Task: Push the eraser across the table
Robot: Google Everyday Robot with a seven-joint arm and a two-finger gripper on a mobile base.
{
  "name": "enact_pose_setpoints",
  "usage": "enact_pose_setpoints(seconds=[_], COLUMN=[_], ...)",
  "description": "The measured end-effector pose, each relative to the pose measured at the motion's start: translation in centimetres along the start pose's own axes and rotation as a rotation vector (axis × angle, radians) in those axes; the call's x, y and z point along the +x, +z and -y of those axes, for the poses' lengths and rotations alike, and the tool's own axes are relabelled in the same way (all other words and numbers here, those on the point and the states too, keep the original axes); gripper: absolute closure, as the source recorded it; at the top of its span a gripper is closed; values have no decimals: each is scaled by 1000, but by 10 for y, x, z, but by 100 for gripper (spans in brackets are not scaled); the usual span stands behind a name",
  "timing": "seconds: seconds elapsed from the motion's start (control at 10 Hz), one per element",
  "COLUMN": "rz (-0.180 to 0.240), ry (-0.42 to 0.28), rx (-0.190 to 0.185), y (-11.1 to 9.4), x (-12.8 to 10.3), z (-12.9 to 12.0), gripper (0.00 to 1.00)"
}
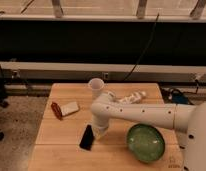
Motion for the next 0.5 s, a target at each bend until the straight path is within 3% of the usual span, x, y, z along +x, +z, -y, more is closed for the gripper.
enact_pose_setpoints(seconds=[0.5], rz=[17], ry=[-59], rx=[5], y=[9], x=[-10], z=[20], gripper=[100])
